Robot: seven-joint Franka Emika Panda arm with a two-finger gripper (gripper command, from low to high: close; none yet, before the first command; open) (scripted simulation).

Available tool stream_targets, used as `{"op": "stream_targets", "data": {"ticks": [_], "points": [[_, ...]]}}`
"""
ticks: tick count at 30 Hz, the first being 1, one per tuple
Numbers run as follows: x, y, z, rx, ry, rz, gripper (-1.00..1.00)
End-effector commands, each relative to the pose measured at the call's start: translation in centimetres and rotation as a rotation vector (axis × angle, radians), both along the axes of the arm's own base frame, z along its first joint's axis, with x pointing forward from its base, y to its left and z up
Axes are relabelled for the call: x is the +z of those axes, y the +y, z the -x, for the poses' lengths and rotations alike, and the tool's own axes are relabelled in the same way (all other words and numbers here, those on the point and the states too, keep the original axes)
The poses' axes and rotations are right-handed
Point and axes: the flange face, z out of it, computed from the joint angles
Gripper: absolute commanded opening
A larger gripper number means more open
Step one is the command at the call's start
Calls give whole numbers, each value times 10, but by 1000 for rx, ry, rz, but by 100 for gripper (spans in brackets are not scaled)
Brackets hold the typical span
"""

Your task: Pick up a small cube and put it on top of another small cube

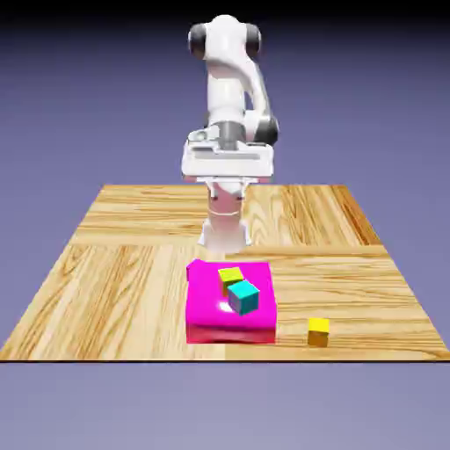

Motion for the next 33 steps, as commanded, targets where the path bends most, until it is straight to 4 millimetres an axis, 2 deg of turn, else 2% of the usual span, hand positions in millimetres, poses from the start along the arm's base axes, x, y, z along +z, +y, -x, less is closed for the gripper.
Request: {"op": "stream_targets", "data": {"ticks": [1, 8, 14, 23, 28, 33], "points": [[-6, 10, -5, 39, 21, 16, 0], [-56, 79, -28, 311, 152, 165, 0], [-115, 137, -31, 542, 253, 346, 0], [-214, 207, -10, 884, 358, 713, 0], [-264, 232, 9, 1067, 375, 964, 0], [-307, 248, 26, 1240, 355, 1247, 0]]}}
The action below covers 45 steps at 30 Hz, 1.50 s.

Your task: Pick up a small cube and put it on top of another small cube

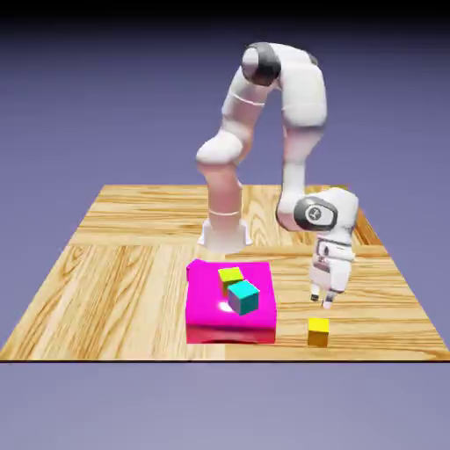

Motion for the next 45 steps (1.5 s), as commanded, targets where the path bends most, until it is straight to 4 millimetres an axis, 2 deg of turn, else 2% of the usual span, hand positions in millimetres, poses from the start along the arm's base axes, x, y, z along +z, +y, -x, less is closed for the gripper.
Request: {"op": "stream_targets", "data": {"ticks": [1, 8, 14, 19, 21, 24, 25, 31, 32, 33, 39, 40, 45], "points": [[-7, 3, 3, 50, -12, 44, 0], [-43, 19, 15, 413, -133, 354, 0], [-51, 42, 18, 737, -288, 620, 0], [-55, -17, 35, 897, -170, 814, 0], [-65, -26, 59, 881, -107, 757, 0], [-28, -19, 21, 858, -236, 789, 0], [-28, -19, 21, 858, -236, 789, 0], [-70, -27, -24, 857, -236, 790, 0], [-70, -27, -24, 857, -236, 790, -100], [-70, -27, -24, 857, -236, 790, -100], [-30, -18, 22, 853, -241, 784, -100], [-34, -13, 22, 832, -261, 767, -100], [-42, 9, -23, 626, -400, 661, -100]]}}
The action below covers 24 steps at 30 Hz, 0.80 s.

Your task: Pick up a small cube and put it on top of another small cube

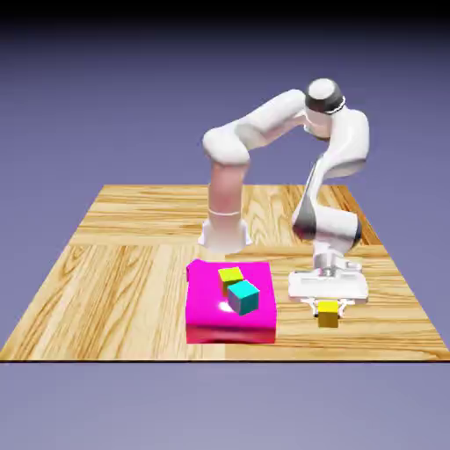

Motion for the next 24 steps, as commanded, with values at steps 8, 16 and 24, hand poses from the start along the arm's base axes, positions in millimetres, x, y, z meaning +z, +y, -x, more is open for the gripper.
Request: {"op": "stream_targets", "data": {"ticks": [8, 16, 24], "points": [[12, -7, -81, -328, -214, -224, -100], [48, -50, -156, -763, -407, -379, -100], [96, -123, -209, -1273, -527, -472, -100]]}}
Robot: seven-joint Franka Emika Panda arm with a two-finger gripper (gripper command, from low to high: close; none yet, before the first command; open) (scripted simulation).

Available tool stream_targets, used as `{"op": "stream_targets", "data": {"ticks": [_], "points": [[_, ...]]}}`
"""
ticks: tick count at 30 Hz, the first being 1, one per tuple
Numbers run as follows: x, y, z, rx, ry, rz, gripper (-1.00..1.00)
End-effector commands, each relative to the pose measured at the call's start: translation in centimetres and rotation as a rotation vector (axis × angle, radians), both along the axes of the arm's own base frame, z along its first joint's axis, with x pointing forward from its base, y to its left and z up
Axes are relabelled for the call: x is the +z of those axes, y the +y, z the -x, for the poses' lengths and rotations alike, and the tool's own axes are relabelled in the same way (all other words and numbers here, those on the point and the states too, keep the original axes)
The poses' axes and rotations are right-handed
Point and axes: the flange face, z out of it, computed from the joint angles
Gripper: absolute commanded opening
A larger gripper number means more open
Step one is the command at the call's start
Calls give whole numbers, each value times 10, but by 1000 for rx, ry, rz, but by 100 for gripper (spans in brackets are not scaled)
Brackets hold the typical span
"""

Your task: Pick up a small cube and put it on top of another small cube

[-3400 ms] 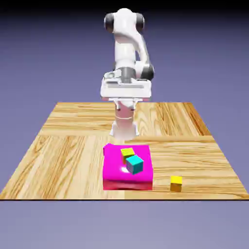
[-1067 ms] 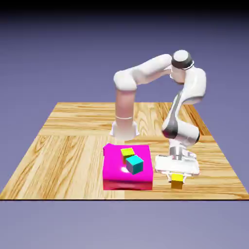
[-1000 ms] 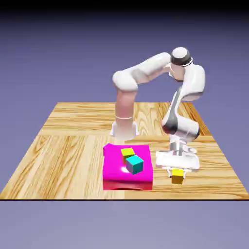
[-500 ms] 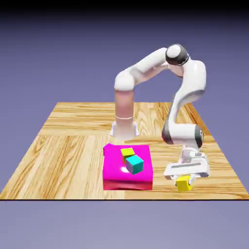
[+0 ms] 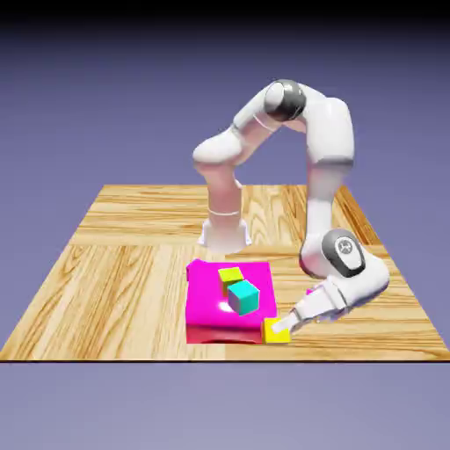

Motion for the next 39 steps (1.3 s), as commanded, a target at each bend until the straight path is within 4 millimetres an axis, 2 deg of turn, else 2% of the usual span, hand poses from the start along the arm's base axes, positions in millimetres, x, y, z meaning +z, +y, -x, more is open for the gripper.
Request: {"op": "stream_targets", "data": {"ticks": [1, 6, 13, 19, 24, 27, 28, 30, 36, 37, 38, 39], "points": [[7, -10, -5, -61, -5, -21, -100], [38, -62, -19, -376, 3, -148, -100], [54, -127, -5, -827, 114, -355, -100], [80, -165, 11, -1156, 262, -567, -100], [113, -189, 23, -1371, 418, -774, -100], [98, -185, 42, -1506, 561, -837, -100], [81, -178, 51, -1537, 593, -812, -100], [77, -176, 53, -1542, 598, -806, -100], [35, -167, 96, -1542, 598, -807, -100], [35, -167, 97, -1542, 598, -806, -100], [35, -167, 97, -1542, 598, -806, 100], [35, -167, 97, -1542, 598, -806, 100]]}}
